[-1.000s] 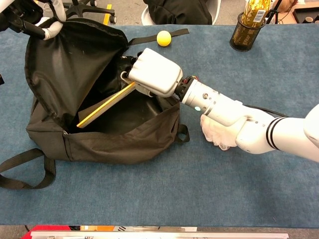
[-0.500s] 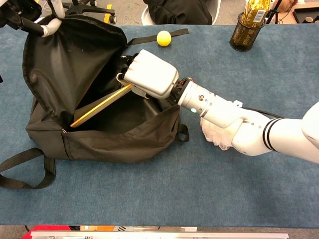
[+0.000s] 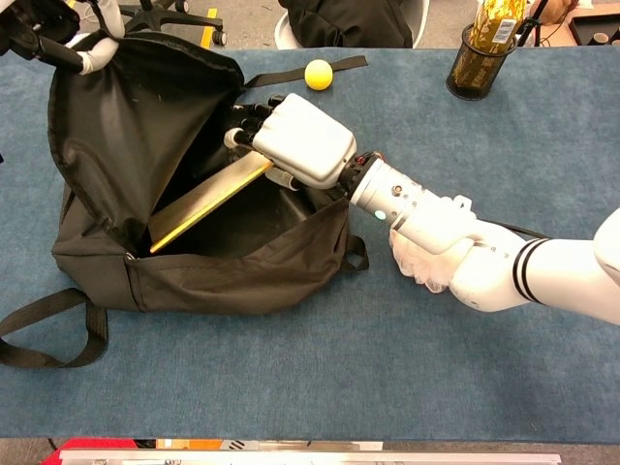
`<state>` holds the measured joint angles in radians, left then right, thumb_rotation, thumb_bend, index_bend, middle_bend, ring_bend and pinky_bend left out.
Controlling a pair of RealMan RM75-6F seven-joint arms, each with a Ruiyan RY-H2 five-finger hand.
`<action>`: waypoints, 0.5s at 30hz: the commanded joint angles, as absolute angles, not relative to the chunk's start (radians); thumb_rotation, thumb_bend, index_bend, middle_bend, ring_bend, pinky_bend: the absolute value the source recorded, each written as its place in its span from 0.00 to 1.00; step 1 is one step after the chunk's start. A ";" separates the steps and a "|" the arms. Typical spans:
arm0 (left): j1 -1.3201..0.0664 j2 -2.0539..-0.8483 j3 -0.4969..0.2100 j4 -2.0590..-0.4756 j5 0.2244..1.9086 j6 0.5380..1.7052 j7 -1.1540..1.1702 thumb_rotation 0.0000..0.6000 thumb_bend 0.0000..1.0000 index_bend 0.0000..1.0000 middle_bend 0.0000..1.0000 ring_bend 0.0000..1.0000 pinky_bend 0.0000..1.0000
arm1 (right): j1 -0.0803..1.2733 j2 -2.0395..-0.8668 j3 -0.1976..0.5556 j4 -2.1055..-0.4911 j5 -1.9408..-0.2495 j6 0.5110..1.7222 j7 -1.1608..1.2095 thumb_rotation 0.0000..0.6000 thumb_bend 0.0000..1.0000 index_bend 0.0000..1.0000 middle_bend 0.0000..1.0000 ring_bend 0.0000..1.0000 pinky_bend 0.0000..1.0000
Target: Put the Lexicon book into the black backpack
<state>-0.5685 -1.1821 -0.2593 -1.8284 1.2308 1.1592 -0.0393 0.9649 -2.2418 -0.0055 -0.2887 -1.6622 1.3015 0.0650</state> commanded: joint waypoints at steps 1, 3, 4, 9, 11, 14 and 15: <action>-0.569 -1.184 -0.258 -1.825 1.229 1.159 -0.034 1.00 0.58 0.76 0.91 0.91 1.00 | 0.958 -2.225 0.002 -0.309 -1.654 1.303 0.066 1.00 0.19 0.10 0.30 0.19 0.33; -0.571 -1.185 -0.258 -1.825 1.224 1.156 -0.029 1.00 0.58 0.75 0.91 0.91 1.00 | 0.956 -2.210 0.008 -0.328 -1.651 1.311 0.061 1.00 0.15 0.03 0.25 0.16 0.31; -0.572 -1.185 -0.258 -1.825 1.221 1.154 -0.027 1.00 0.58 0.75 0.91 0.91 1.00 | 0.955 -2.203 0.009 -0.337 -1.651 1.315 0.060 1.00 0.15 0.01 0.24 0.15 0.31; -0.573 -1.184 -0.258 -1.830 1.216 1.153 -0.015 1.00 0.58 0.74 0.90 0.90 1.00 | 0.938 -2.149 -0.001 -0.393 -1.662 1.332 0.041 1.00 0.14 0.00 0.21 0.13 0.30; -0.574 -1.184 -0.258 -1.830 1.212 1.152 -0.010 1.00 0.58 0.74 0.90 0.90 1.00 | 0.929 -2.125 -0.007 -0.420 -1.668 1.339 0.035 1.00 0.14 0.00 0.21 0.12 0.30; -0.576 -1.183 -0.258 -1.830 1.201 1.146 -0.003 1.00 0.58 0.74 0.90 0.90 1.00 | 0.916 -2.081 -0.014 -0.473 -1.675 1.349 0.020 1.00 0.14 0.00 0.20 0.12 0.30; -0.577 -1.183 -0.258 -1.830 1.197 1.144 -0.001 1.00 0.58 0.74 0.90 0.90 1.00 | 0.912 -2.067 -0.016 -0.490 -1.677 1.351 0.014 1.00 0.14 0.00 0.20 0.12 0.30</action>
